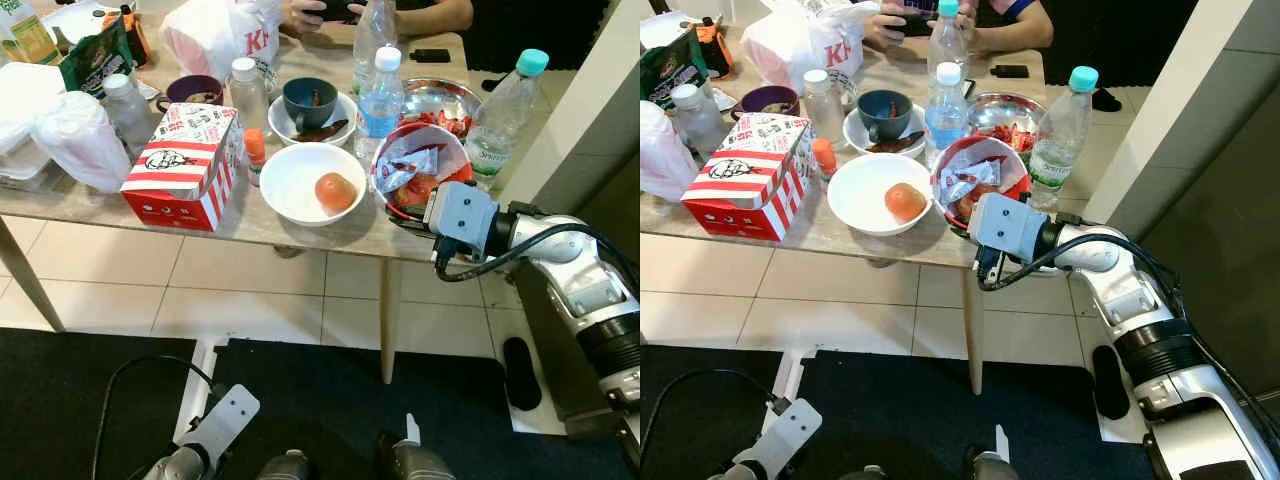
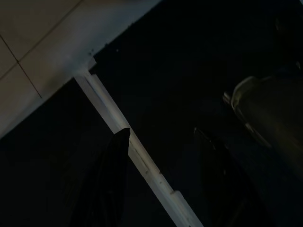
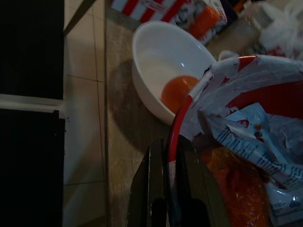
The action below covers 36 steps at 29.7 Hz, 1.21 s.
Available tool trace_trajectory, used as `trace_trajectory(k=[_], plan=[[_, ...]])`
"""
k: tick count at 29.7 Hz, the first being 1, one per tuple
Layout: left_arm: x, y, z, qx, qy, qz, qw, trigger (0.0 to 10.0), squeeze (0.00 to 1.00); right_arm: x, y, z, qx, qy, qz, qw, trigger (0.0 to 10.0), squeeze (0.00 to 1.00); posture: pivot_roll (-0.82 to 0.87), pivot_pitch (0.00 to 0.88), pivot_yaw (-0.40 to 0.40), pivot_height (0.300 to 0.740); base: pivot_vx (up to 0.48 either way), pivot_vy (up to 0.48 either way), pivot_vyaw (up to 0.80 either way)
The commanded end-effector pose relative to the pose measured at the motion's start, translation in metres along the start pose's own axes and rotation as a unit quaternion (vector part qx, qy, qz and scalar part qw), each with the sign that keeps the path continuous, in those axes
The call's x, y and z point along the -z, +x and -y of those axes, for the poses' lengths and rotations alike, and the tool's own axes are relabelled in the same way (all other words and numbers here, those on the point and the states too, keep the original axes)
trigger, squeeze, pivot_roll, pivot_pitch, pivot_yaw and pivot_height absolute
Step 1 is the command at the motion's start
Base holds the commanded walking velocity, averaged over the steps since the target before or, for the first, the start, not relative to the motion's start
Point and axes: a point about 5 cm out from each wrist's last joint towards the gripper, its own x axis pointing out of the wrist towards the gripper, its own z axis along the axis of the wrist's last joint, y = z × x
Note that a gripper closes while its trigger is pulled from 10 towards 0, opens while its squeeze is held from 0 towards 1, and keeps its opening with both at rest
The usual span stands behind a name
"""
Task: Restocking fridge
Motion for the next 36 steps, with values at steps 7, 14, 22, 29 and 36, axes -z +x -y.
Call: trace_trajectory(k=[7,14,22,29,36], plan=[[0.008,-0.001,0.016,0.017,-0.001,-0.011,1.000,10.0,0.00,-0.019,-0.033,-0.001,-0.002,-0.024,0.014,1.000,10.0,0.00,-0.04,0.200,-0.038,0.727,0.000,0.000,0.00],[0.009,-0.001,0.016,0.020,0.004,-0.015,1.000,10.0,0.00,-0.025,-0.047,-0.030,-0.032,-0.009,0.013,0.999,10.0,0.00,-0.05,0.204,-0.037,0.727,0.000,0.000,0.00],[0.011,0.000,0.016,0.018,0.007,-0.023,1.000,10.0,0.00,-0.001,-0.036,-0.099,-0.074,0.086,-0.007,0.994,10.0,0.00,-0.05,0.205,-0.045,0.727,0.000,0.000,0.00],[0.017,-0.003,0.019,0.021,0.011,-0.032,0.999,10.0,0.00,0.027,-0.035,-0.140,-0.058,0.130,-0.060,0.988,10.0,0.00,-0.04,0.209,-0.044,0.727,0.000,0.000,0.00],[0.022,-0.004,0.020,0.020,0.011,-0.043,0.999,10.0,0.00,0.062,-0.041,-0.177,-0.001,0.177,-0.136,0.975,10.0,0.00,-0.05,0.218,-0.050,0.727,0.000,0.000,0.00]])
